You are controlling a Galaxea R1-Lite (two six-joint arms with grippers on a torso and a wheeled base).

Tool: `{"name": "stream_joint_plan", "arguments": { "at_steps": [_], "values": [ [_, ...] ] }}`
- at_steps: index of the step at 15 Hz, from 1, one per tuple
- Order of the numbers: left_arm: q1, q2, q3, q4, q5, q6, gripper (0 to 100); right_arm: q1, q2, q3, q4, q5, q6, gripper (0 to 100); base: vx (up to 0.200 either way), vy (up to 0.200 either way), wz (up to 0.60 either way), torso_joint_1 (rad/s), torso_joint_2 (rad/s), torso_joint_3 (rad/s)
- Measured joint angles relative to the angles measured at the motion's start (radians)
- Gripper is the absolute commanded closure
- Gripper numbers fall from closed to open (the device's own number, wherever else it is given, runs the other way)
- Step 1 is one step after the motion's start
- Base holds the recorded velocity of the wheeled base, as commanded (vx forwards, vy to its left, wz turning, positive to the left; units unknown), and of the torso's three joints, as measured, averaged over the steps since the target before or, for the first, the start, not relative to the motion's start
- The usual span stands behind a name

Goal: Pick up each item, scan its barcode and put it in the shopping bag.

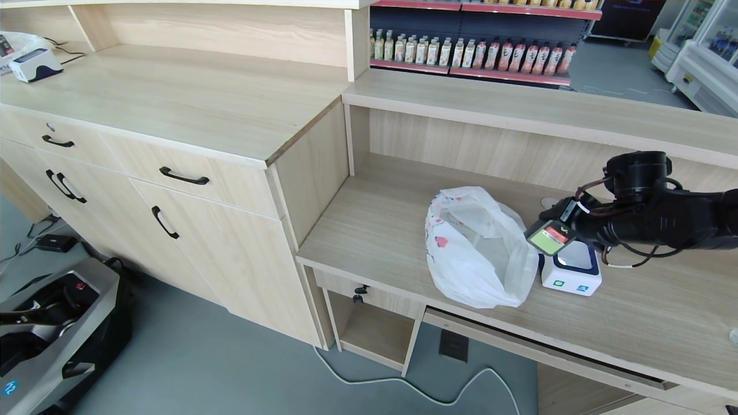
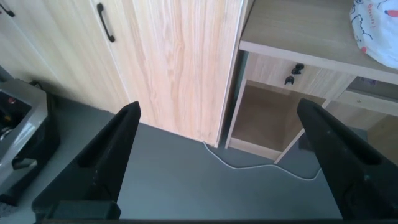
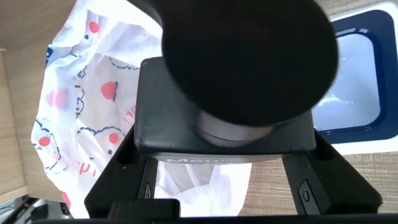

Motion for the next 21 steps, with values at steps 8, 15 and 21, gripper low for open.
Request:
{"name": "stream_joint_plan", "arguments": {
  "at_steps": [8, 15, 21],
  "values": [
    [-0.001, 0.000, 0.000, 0.000, 0.000, 0.000, 0, 0.016, -0.232, 0.336, -0.338, -0.089, -0.598, 100, 0.000, 0.000, 0.07, 0.000, 0.00, 0.000],
    [-0.001, 0.000, 0.000, 0.000, 0.000, 0.000, 0, 0.034, -0.215, 0.363, -0.583, -0.085, -0.649, 100, 0.000, 0.000, 0.17, 0.000, 0.00, 0.001],
    [-0.001, 0.000, 0.000, 0.000, 0.000, 0.000, 0, 0.026, -0.097, 0.382, -0.639, -0.085, -0.660, 100, 0.000, 0.000, 0.00, 0.000, 0.00, 0.000]
  ]
}}
